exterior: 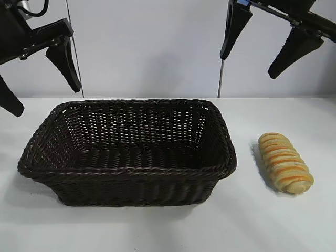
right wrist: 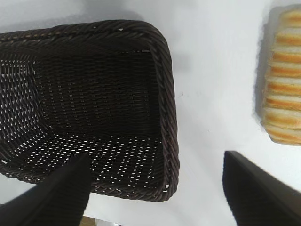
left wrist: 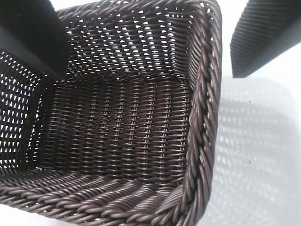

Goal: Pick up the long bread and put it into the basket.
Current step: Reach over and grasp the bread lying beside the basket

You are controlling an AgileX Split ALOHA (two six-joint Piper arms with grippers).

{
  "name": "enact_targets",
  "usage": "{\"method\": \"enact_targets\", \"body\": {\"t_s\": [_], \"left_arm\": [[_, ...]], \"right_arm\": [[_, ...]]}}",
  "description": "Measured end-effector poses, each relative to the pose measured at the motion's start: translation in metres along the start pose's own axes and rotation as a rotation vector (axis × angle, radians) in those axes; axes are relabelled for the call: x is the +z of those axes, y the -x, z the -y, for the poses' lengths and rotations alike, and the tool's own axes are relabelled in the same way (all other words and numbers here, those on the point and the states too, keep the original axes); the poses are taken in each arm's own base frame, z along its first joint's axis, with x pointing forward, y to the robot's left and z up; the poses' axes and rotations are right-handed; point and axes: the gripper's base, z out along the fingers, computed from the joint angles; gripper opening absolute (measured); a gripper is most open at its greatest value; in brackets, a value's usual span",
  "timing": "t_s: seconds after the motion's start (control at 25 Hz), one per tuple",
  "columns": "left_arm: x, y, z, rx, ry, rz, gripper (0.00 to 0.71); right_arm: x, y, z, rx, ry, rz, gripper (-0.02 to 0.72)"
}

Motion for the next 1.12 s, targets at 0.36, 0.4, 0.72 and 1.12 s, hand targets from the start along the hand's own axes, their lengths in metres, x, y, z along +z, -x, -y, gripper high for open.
{"method": "enact_targets", "body": {"t_s": [0.36,0.4,0.72,1.12], "left_arm": [[0.000,0.001,0.000,0.002,-0.001,0.006,0.668],[0.000,0.001,0.000,0.002,-0.001,0.006,0.668],[-0.017,0.005,0.007,0.060,0.014,-0.027,0.668],[-0.034,0.007,0.009,0.096,0.075,-0.064,0.668]], "right_arm": [[0.000,0.002,0.000,0.000,0.004,0.017,0.559],[0.000,0.002,0.000,0.000,0.004,0.017,0.559],[0.000,-0.001,0.000,0.000,-0.002,-0.008,0.559],[0.000,-0.002,0.000,0.000,-0.005,-0.024,0.559]]}}
